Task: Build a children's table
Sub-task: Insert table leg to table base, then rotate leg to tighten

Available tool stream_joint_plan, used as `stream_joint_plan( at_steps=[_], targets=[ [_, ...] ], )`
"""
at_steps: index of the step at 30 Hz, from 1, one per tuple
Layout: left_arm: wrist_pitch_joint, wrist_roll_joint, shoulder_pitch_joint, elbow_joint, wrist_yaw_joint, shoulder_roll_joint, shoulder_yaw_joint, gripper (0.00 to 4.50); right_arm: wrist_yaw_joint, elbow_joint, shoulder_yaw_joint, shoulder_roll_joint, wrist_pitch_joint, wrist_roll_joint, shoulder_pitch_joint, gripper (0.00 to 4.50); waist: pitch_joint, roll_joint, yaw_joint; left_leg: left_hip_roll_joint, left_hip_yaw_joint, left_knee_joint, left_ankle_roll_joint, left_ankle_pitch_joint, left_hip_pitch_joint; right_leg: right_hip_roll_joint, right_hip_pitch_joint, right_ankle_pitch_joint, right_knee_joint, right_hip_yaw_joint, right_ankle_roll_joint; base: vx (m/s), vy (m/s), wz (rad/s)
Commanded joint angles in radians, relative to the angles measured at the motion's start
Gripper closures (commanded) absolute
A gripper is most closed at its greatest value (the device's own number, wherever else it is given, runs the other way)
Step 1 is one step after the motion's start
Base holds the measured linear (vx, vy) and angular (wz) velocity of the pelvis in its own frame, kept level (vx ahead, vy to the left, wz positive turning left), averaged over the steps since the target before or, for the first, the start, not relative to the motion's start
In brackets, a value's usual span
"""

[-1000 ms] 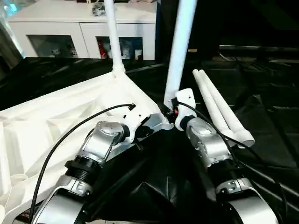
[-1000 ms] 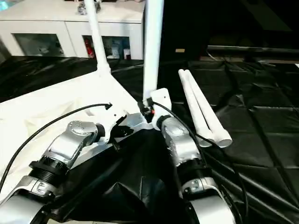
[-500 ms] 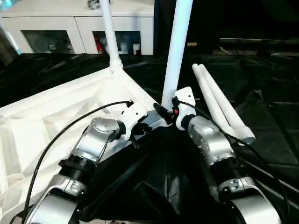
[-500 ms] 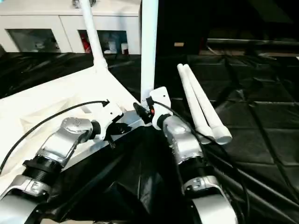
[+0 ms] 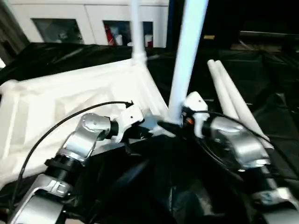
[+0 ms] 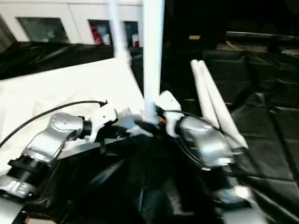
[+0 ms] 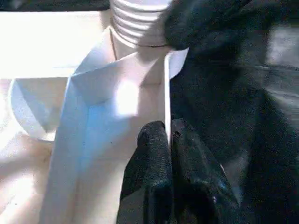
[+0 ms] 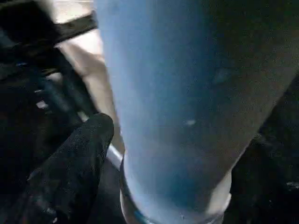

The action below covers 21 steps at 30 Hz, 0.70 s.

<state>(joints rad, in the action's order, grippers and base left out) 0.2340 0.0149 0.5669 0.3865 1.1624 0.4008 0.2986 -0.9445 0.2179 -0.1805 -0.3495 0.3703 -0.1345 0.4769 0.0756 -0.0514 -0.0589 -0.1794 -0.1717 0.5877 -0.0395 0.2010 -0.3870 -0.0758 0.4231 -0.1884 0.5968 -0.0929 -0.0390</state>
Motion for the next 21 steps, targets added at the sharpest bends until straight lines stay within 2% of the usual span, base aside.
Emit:
stream_joint_plan(
  at_steps=[1,2,3,4,7,11,12,13,15,16,21],
  targets=[
    [-0.038,-0.028,-0.004,-0.03,0.08,0.016,0.027,4.5,-0.081,-0.052,-0.026,-0.031,0.023,-0.039,-0.016,0.7,-0.075,-0.003,-0.006,-0.062,0.013,-0.048,0.184,0.007,0.022,-0.078,-0.073,0.062,-0.041,0.055,-0.272,0.0,0.0,0.0],
    [-0.043,-0.028,-0.004,-0.03,0.087,0.019,0.027,4.5,-0.088,-0.054,-0.028,-0.037,0.021,-0.038,-0.016,0.7,-0.072,-0.004,-0.006,-0.063,0.012,-0.051,0.17,0.028,0.023,-0.076,-0.072,0.03,-0.044,0.056,-0.27,0.0,0.0,0.0],
    [-0.063,-0.032,-0.001,-0.025,0.109,0.028,0.028,4.5,-0.11,-0.063,-0.036,-0.058,0.017,-0.035,-0.02,0.7,-0.067,-0.009,-0.006,-0.065,0.012,-0.057,0.135,0.079,0.025,-0.076,-0.069,-0.042,-0.052,0.056,-0.265,0.0,0.0,0.0],
    [-0.066,-0.036,0.001,-0.024,0.122,0.035,0.028,4.5,-0.116,-0.068,-0.039,-0.066,0.022,-0.033,-0.022,0.7,-0.065,-0.007,-0.005,-0.065,0.01,-0.061,0.1,0.127,0.029,-0.077,-0.069,-0.095,-0.058,0.059,-0.255,-0.055,0.004,0.05],
    [-0.071,-0.037,0.006,-0.016,0.129,0.041,0.031,4.5,-0.114,-0.064,-0.049,-0.072,0.022,-0.021,-0.021,0.86,-0.064,-0.007,-0.004,-0.061,0.008,-0.064,0.059,0.151,0.027,-0.077,-0.07,-0.133,-0.062,0.062,-0.239,-0.018,0.001,0.02],
    [-0.079,-0.035,0.009,-0.007,0.133,0.042,0.032,4.5,-0.113,-0.068,-0.059,-0.07,0.028,-0.017,-0.024,1.25,-0.067,-0.006,-0.003,-0.056,0.009,-0.061,0.058,0.12,0.02,-0.077,-0.074,-0.108,-0.058,0.061,-0.231,0.0,0.0,0.0],
    [-0.079,-0.034,0.01,-0.006,0.133,0.042,0.033,4.5,-0.112,-0.068,-0.06,-0.07,0.028,-0.017,-0.023,1.25,-0.069,-0.005,-0.003,-0.055,0.009,-0.059,0.063,0.104,0.019,-0.076,-0.076,-0.087,-0.055,0.061,-0.232,0.0,0.0,0.0],
    [-0.08,-0.034,0.011,-0.004,0.133,0.042,0.034,4.5,-0.111,-0.067,-0.066,-0.07,0.03,-0.016,-0.023,1.47,-0.07,-0.005,-0.003,-0.055,0.009,-0.057,0.07,0.09,0.018,-0.075,-0.075,-0.062,-0.052,0.06,-0.237,0.0,0.0,0.0],
    [-0.083,-0.033,0.014,0.001,0.135,0.042,0.035,4.5,-0.117,-0.068,-0.074,-0.074,0.029,-0.015,-0.025,1.49,-0.071,-0.004,-0.003,-0.054,0.009,-0.056,0.077,0.08,0.016,-0.075,-0.076,-0.037,-0.05,0.059,-0.243,0.0,0.0,0.0],
    [-0.084,-0.033,0.015,0.002,0.134,0.041,0.036,4.5,-0.119,-0.069,-0.076,-0.074,0.03,-0.014,-0.029,1.68,-0.07,-0.001,-0.003,-0.054,0.009,-0.056,0.08,0.078,0.016,-0.074,-0.076,-0.032,-0.05,0.059,-0.243,0.0,0.0,0.0],
    [-0.078,-0.031,0.014,0.004,0.123,0.037,0.037,4.5,-0.114,-0.069,-0.088,-0.073,0.033,-0.012,-0.047,1.79,-0.066,-0.002,-0.003,-0.055,0.009,-0.056,0.085,0.095,0.017,-0.075,-0.075,-0.069,-0.054,0.059,-0.237,0.0,0.0,0.0]
  ],
)
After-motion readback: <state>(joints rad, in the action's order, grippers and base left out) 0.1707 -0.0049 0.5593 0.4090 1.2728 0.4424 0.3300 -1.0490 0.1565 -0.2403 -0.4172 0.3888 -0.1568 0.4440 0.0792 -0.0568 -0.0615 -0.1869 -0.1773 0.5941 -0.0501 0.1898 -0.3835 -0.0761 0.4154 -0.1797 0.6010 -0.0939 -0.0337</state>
